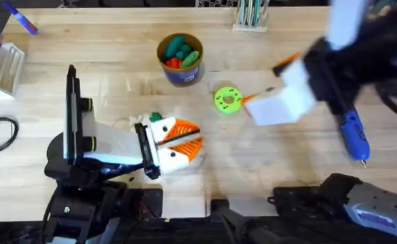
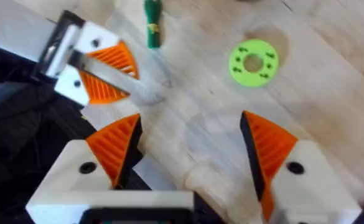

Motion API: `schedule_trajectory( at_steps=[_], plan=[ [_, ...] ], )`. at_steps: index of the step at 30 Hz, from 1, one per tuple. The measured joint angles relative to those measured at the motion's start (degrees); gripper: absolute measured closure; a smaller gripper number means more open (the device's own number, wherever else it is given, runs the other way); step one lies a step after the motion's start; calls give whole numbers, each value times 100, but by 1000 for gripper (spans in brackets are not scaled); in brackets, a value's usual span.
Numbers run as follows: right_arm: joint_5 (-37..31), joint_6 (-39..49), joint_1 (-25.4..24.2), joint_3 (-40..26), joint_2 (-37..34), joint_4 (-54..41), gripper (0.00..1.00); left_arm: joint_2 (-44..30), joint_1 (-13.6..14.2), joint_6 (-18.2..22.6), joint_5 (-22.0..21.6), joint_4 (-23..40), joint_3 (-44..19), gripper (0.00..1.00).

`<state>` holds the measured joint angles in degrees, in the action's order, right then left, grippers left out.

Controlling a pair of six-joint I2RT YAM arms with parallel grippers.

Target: Pick up the gripper from the table and insert it into the empty holder that is missing its gripper. Then pick up a screw, insert it into the mounting hole, and use the screwdriver to tighten it. Finally, clean up the table by picking up the vegetable and placing it into the bucket.

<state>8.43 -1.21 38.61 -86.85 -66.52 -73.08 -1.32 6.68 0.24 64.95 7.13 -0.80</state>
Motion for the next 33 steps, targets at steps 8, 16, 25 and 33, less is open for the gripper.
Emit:
schedule_trajectory(
  at_steps=[8, 16, 25, 33],
  plan=[
    [-500, -303, -1645, 1774, 2120, -55, 23, 0, 0, 21, -2, -2, 0, 995],
    [-1022, -336, -3694, 2830, 2086, 290, 10, 0, 0, 21, -2, -2, 0, 996],
    [-1776, 349, -5513, 2892, 478, 1265, 10, 0, 0, 21, -2, -2, 0, 996],
    [-1961, 1796, -6125, 2892, -1041, 1499, 11, 0, 0, 21, -2, -2, 0, 996]
  ],
)
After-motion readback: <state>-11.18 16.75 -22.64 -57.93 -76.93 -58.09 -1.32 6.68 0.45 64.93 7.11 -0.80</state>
